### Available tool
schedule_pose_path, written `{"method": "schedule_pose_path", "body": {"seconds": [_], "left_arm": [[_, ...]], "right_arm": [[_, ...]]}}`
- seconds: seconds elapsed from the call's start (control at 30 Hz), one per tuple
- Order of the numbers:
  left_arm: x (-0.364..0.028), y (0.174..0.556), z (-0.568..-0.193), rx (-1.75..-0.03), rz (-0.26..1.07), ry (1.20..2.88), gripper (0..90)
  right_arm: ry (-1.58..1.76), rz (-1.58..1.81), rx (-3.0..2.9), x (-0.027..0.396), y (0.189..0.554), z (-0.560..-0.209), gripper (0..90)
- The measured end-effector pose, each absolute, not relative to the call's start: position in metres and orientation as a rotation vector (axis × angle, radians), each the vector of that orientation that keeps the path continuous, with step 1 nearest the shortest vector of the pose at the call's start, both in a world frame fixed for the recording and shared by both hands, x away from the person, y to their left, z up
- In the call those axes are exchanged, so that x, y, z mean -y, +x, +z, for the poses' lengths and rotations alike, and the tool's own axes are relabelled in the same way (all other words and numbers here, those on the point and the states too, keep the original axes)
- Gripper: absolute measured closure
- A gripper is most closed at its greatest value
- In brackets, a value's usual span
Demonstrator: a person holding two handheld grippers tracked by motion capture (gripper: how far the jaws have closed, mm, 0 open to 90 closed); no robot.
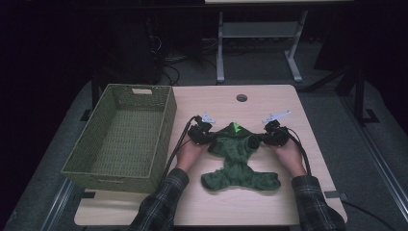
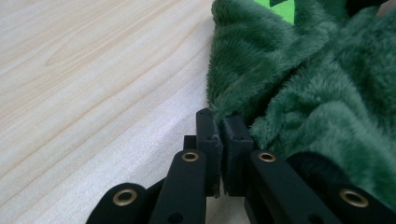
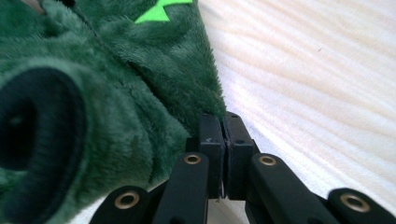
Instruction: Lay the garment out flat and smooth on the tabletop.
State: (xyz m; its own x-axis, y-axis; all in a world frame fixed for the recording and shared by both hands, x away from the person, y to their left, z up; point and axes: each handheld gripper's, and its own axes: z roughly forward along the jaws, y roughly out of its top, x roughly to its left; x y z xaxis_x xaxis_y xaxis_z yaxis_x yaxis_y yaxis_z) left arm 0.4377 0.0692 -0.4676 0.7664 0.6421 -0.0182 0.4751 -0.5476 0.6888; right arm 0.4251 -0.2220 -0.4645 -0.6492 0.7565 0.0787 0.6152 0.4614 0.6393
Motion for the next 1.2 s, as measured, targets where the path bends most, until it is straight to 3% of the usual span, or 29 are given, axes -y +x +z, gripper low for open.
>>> {"method": "schedule_pose_path", "body": {"seconds": [0.13, 0.3, 0.4, 0.67, 1.2], "left_arm": [[-0.069, 0.44, -0.467, -0.825, 0.309, 2.264, 85.0], [-0.072, 0.439, -0.456, -0.857, 0.309, 2.217, 64.4], [-0.075, 0.436, -0.446, -0.868, 0.311, 2.191, 53.0], [-0.081, 0.418, -0.426, -0.829, 0.25, 2.201, 39.5], [-0.099, 0.353, -0.416, -0.716, 0.225, 2.234, 14.4]], "right_arm": [[1.187, 0.956, -2.489, 0.221, 0.425, -0.466, 87.5], [1.193, 0.988, -2.46, 0.221, 0.422, -0.457, 72.4], [1.197, 1.052, -2.419, 0.226, 0.418, -0.445, 68.4], [1.211, 1.093, -2.401, 0.236, 0.403, -0.424, 61.0], [1.091, 1.173, -2.432, 0.217, 0.364, -0.397, 59.3]]}}
